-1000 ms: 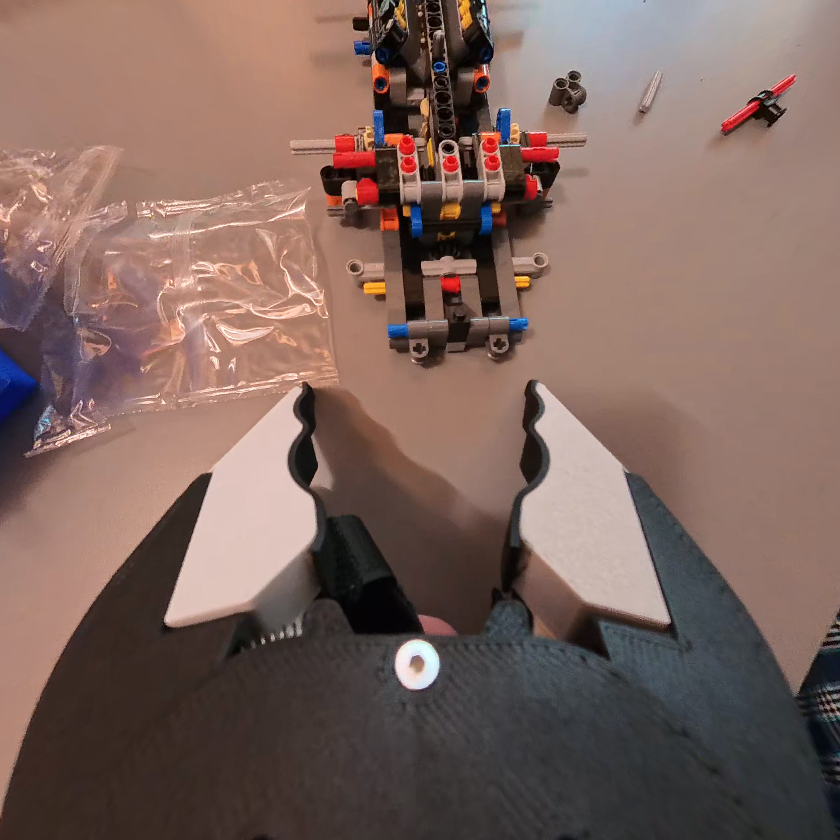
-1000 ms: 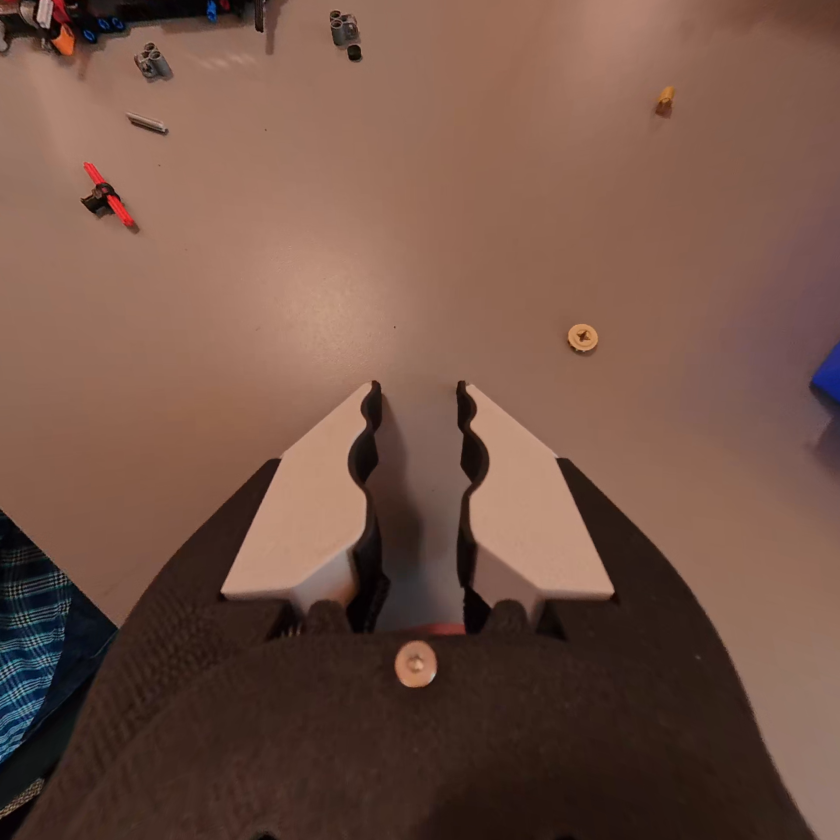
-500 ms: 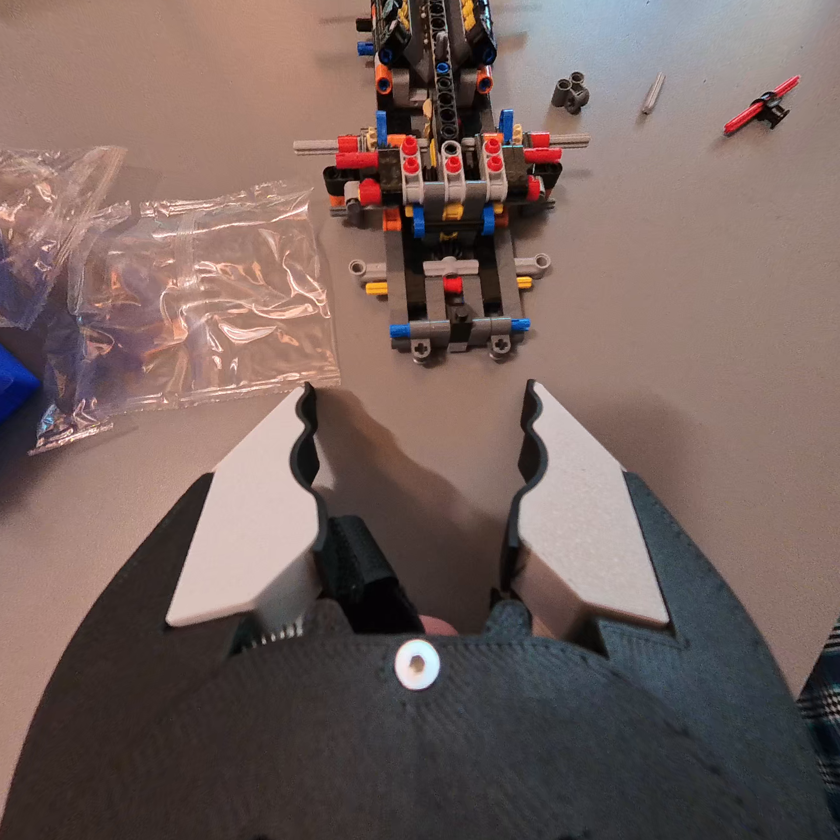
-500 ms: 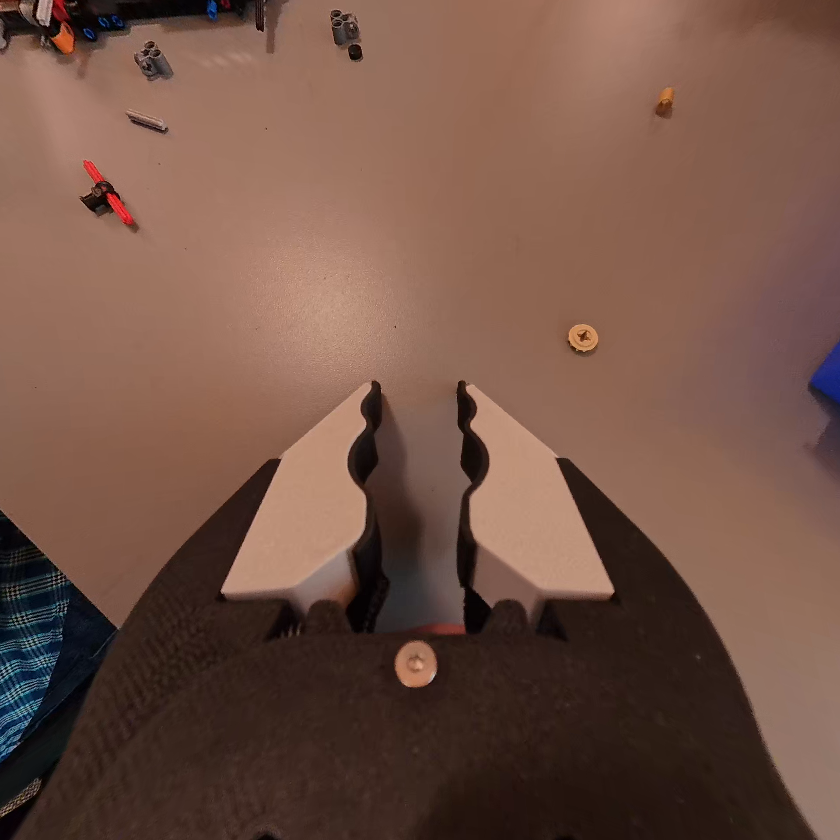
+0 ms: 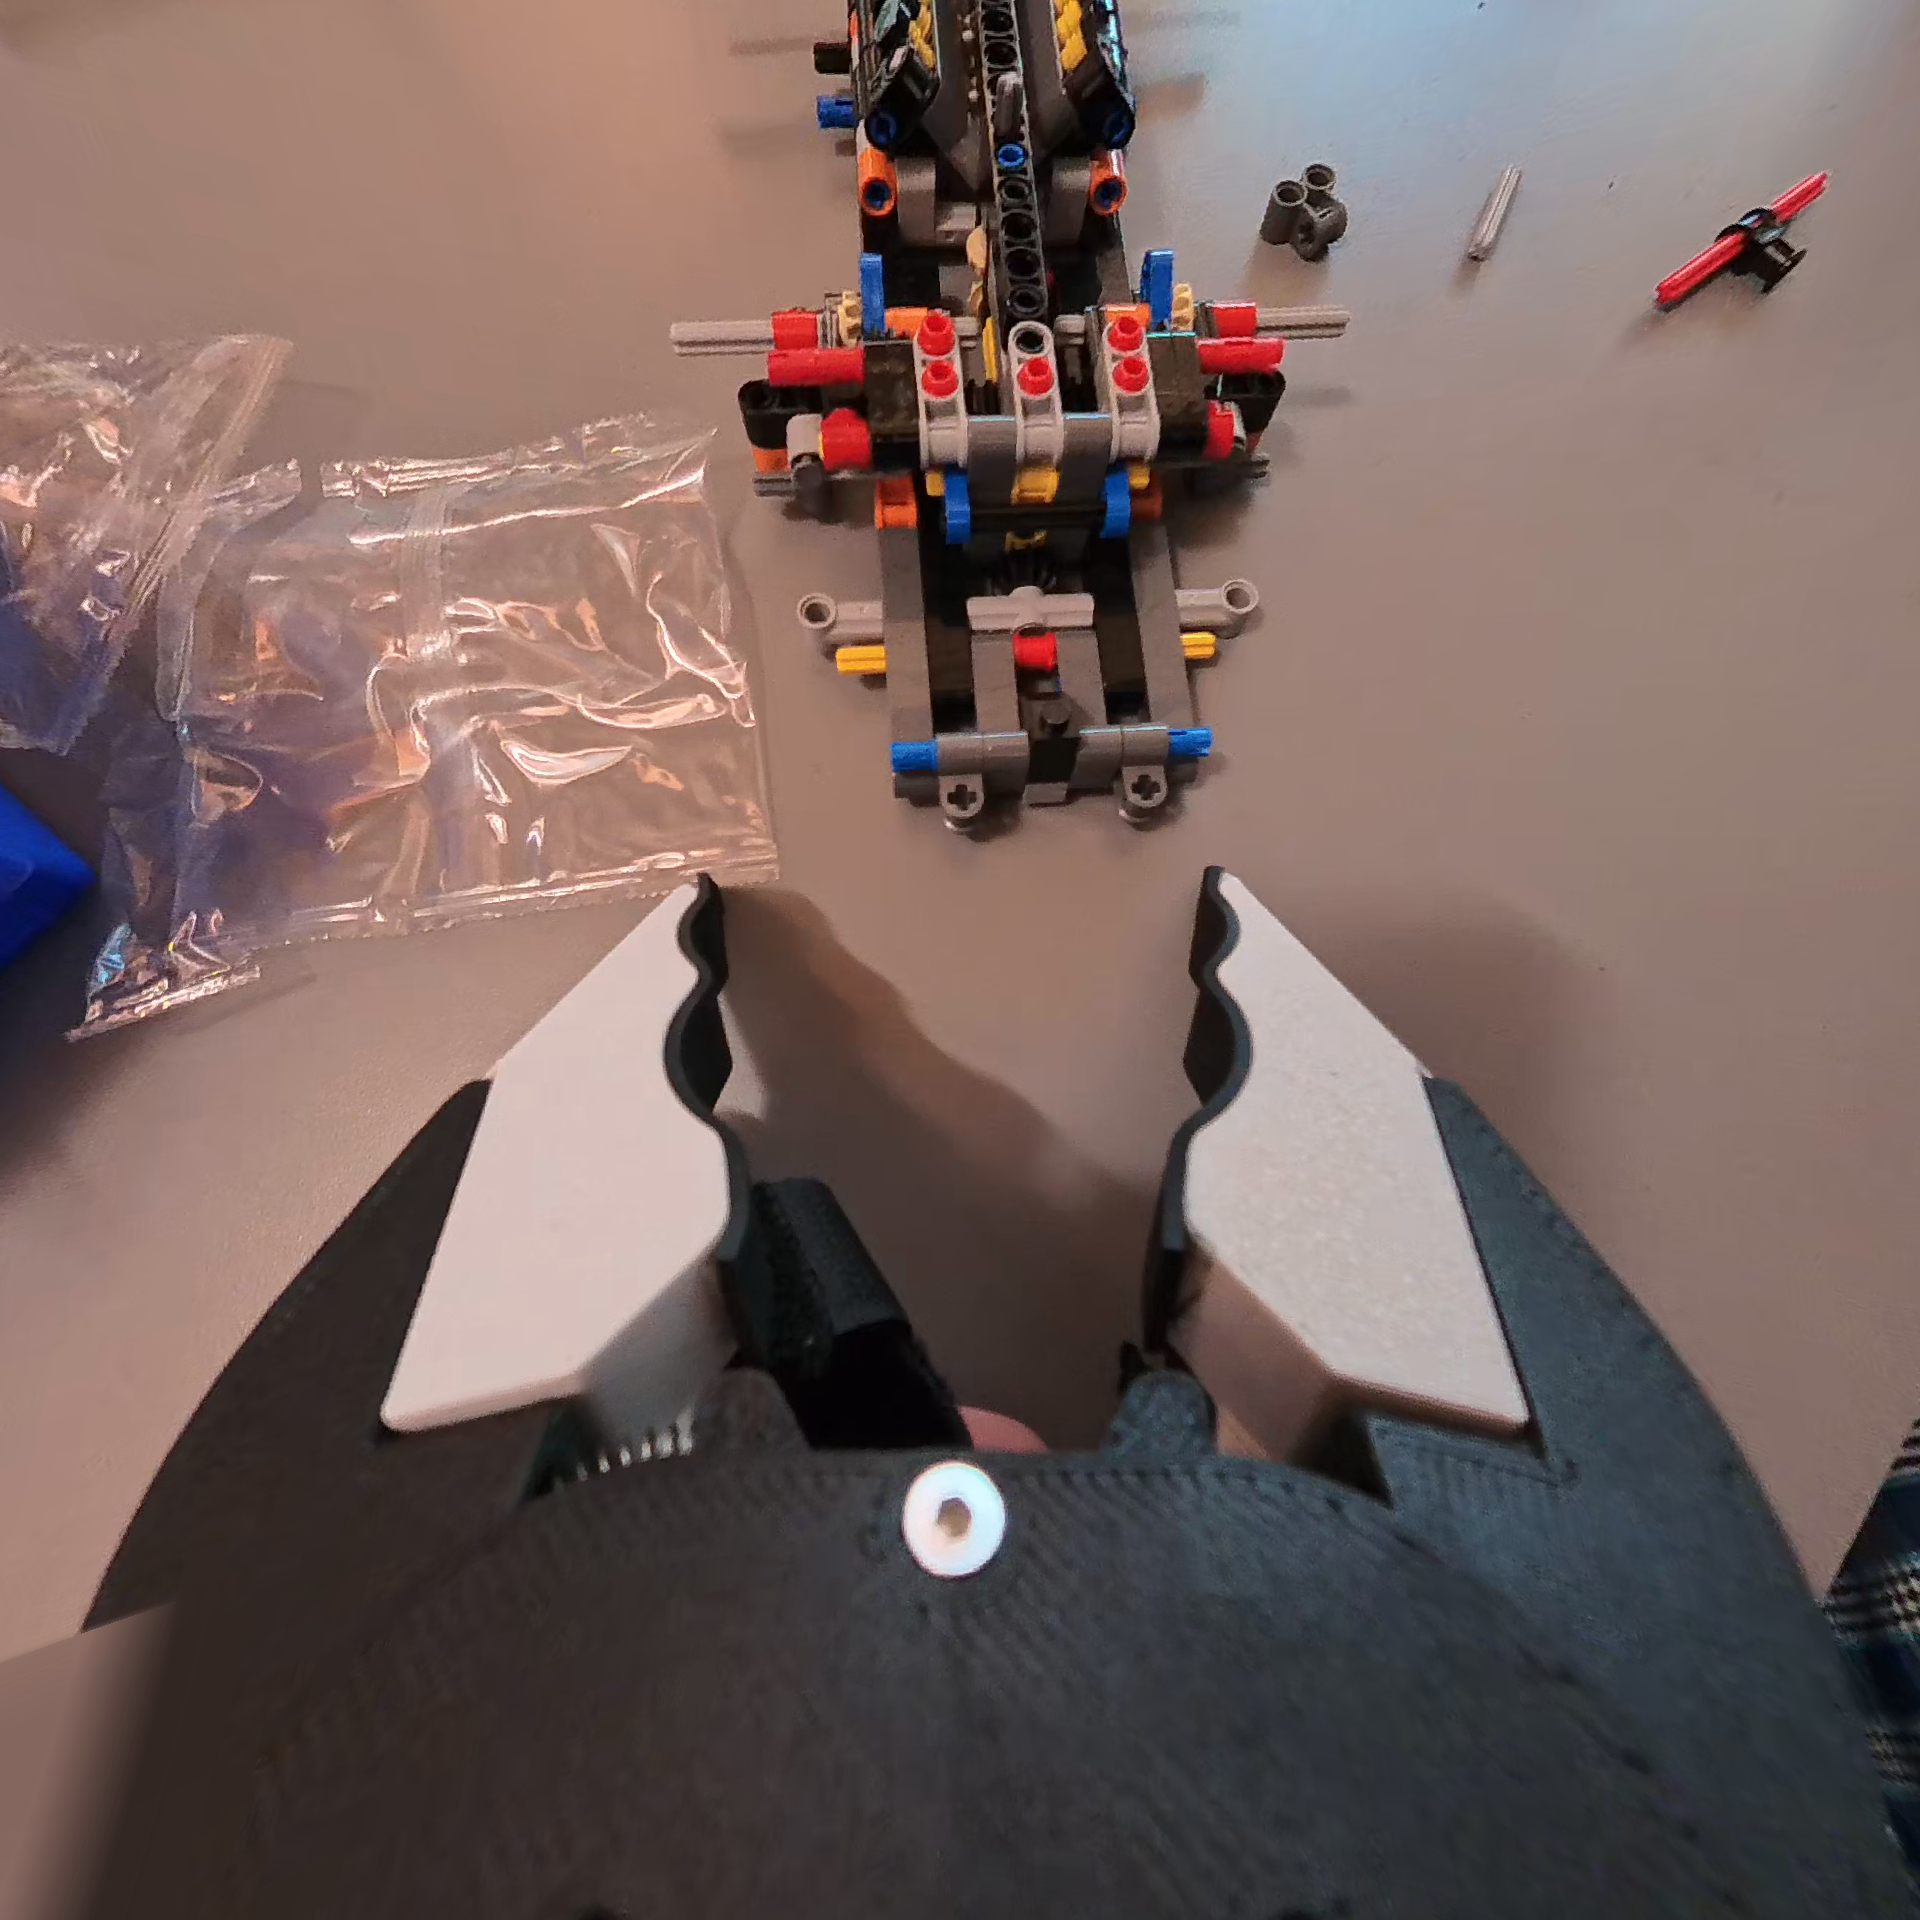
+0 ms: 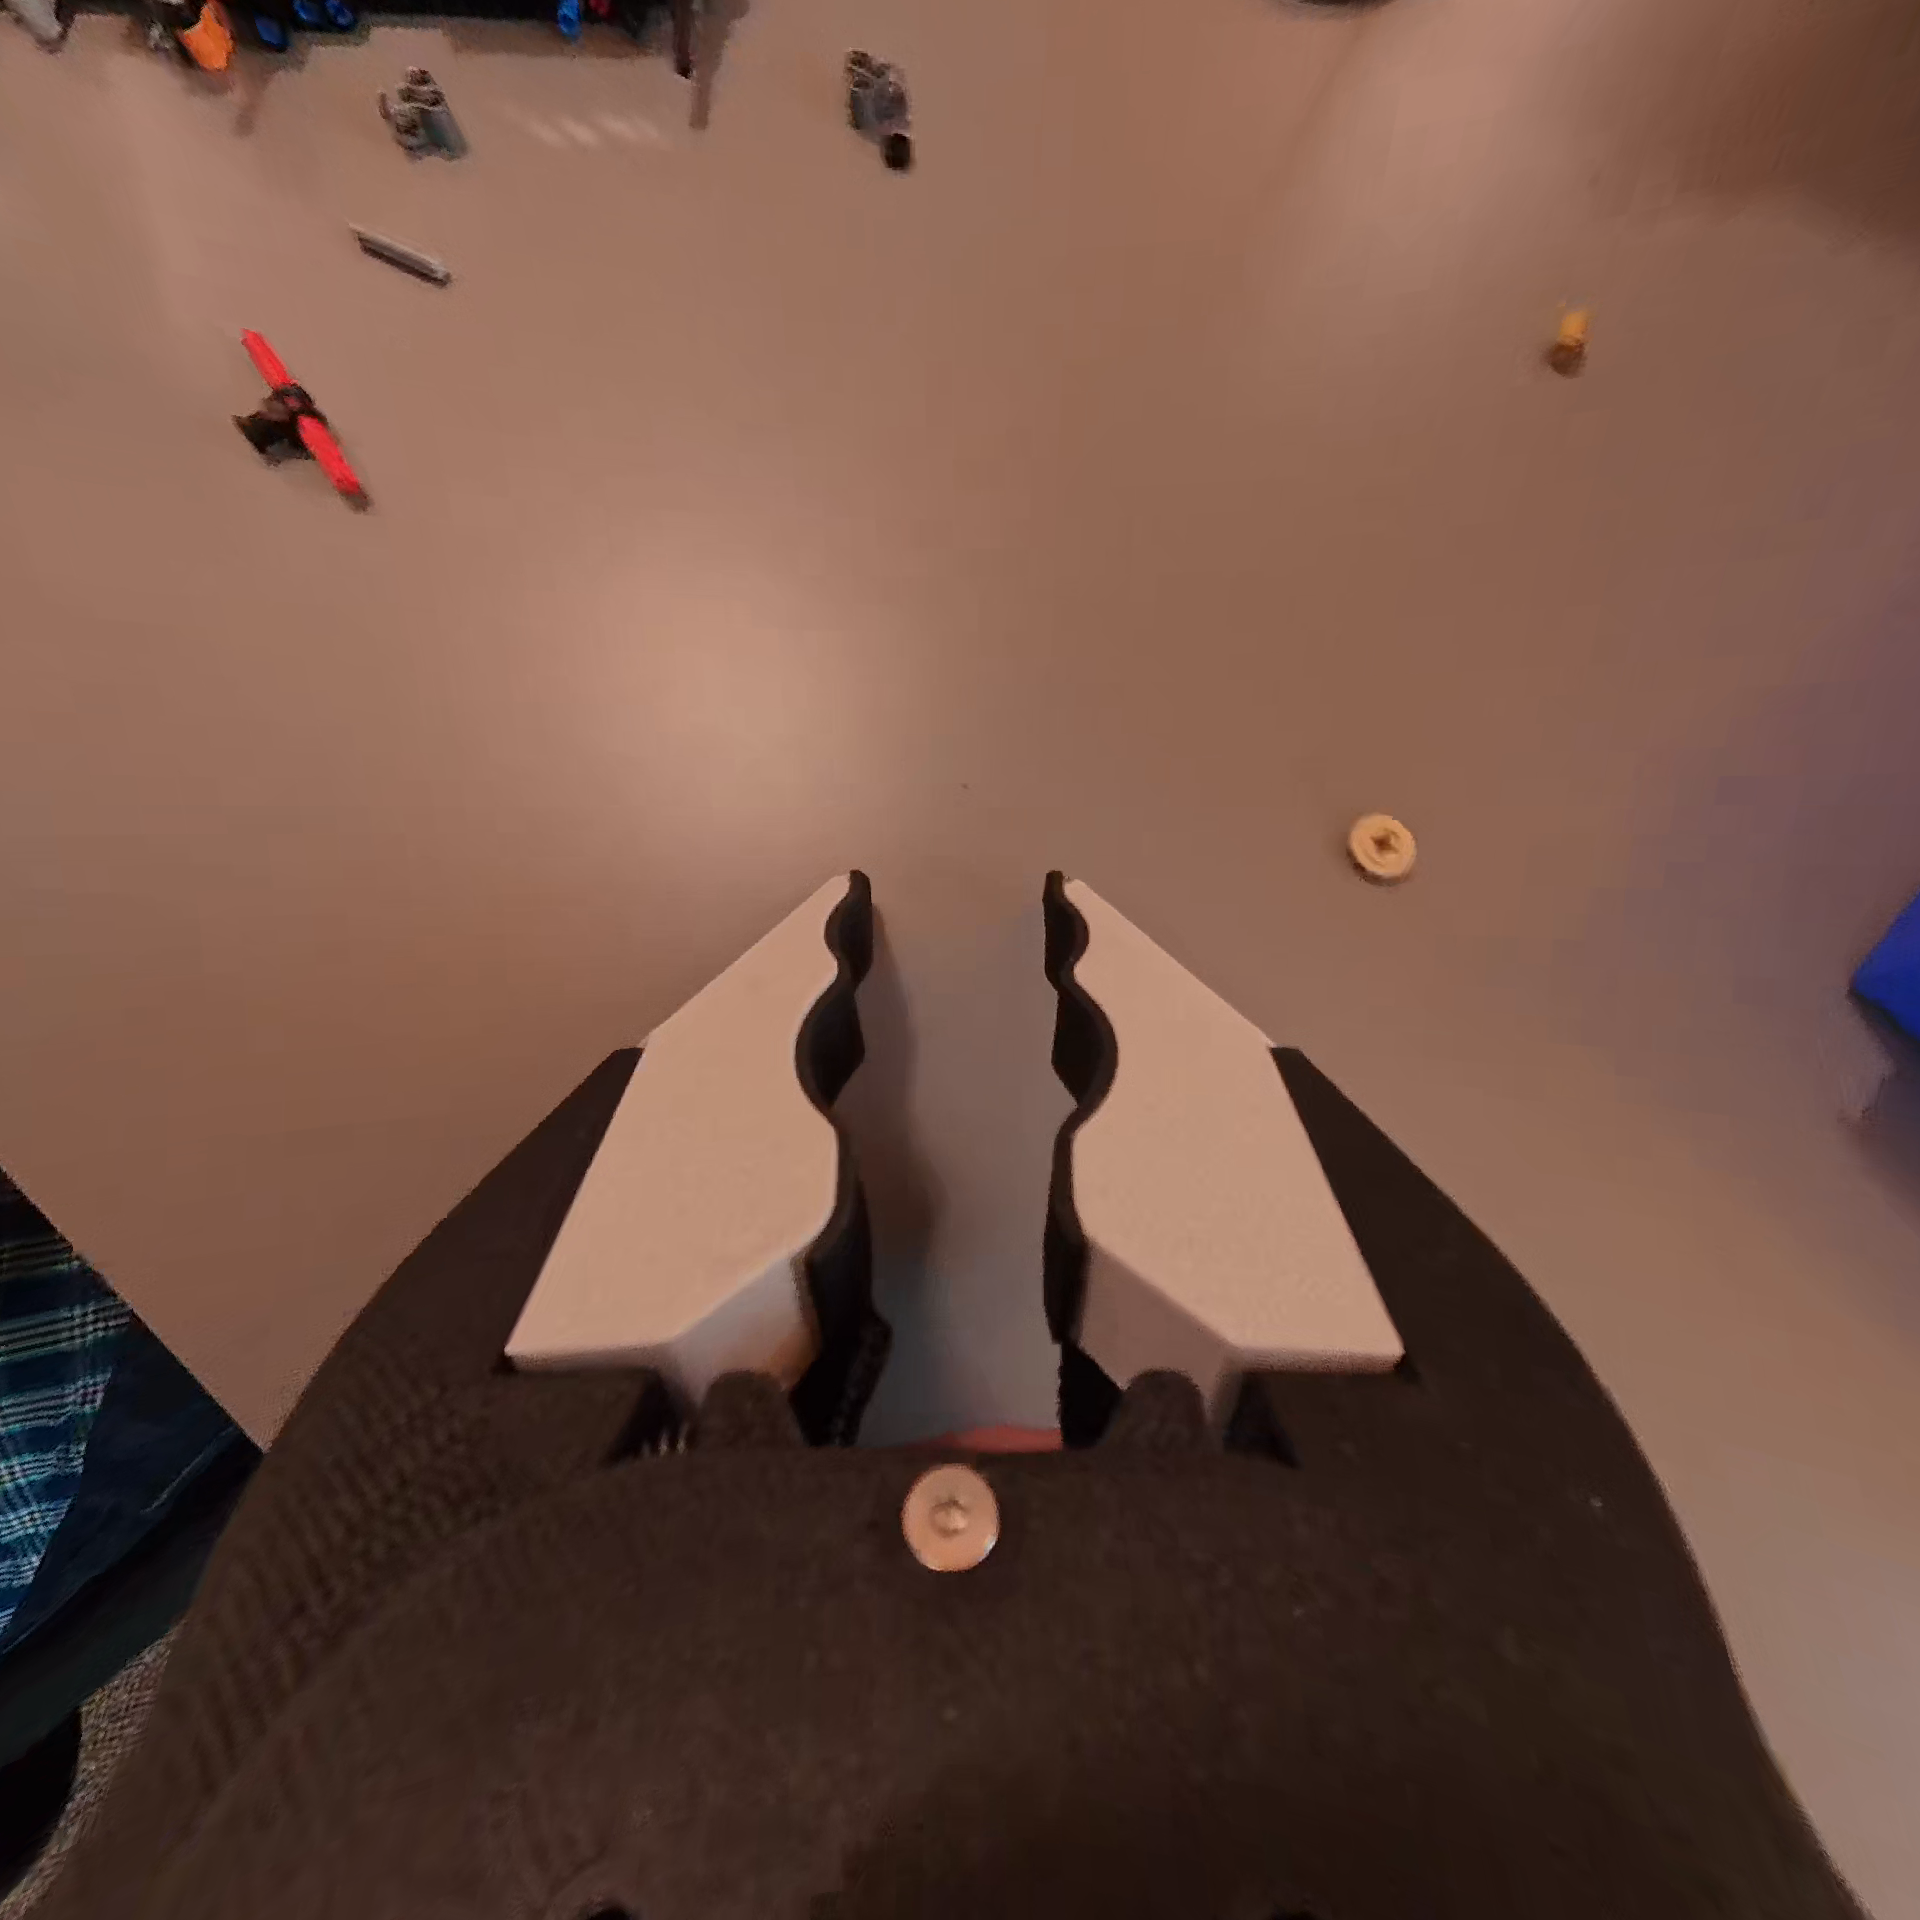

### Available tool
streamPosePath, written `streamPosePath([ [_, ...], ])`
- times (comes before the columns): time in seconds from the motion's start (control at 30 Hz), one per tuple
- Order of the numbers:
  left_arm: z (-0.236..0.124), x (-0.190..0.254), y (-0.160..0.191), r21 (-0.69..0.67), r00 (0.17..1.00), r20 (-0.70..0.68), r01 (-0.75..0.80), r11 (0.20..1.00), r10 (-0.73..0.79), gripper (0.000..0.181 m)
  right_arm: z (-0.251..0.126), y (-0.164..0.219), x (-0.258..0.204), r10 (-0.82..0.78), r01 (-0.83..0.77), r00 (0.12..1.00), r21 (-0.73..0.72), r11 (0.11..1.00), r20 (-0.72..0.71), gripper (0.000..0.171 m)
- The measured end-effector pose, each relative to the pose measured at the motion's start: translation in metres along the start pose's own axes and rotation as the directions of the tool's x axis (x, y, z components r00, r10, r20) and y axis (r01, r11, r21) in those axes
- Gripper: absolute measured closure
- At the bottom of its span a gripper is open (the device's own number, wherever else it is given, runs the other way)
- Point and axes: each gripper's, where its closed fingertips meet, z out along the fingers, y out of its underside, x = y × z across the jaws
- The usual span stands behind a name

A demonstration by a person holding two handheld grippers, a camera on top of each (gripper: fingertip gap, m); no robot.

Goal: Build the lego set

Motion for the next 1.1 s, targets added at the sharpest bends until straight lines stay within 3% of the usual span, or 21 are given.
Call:
streamPosePath([
  [0.43, 0.0, -0.001, 0.0, 0.0, 1.0, 0.003, 0.003, 1.0, -0.003, 0.091, 0.035, -0.038, -0.034, -0.106, 0.102, 0.988, 0.036, 0.994, 0.114, 0.135],
  [0.57, 0.0, -0.001, 0.0, 0.0, 1.0, 0.005, 0.001, 1.0, -0.001, 0.092, 0.044, -0.058, -0.047, -0.13, 0.116, 0.978, 0.093, 0.989, 0.163, 0.144],
  [0.9, 0.0, 0.0, 0.0, 0.001, 1.0, 0.007, -0.001, 1.0, 0.001, 0.092, 0.07, -0.085, -0.111, -0.327, 0.309, 0.843, 0.113, 0.944, 0.427, 0.152],
  [1.1, 0.0, 0.0, 0.0, 0.0, 1.0, 0.001, 0.003, 1.0, -0.003, 0.092, 0.092, -0.106, -0.125, -0.41, 0.393, 0.802, 0.132, 0.91, 0.434, 0.153],
])
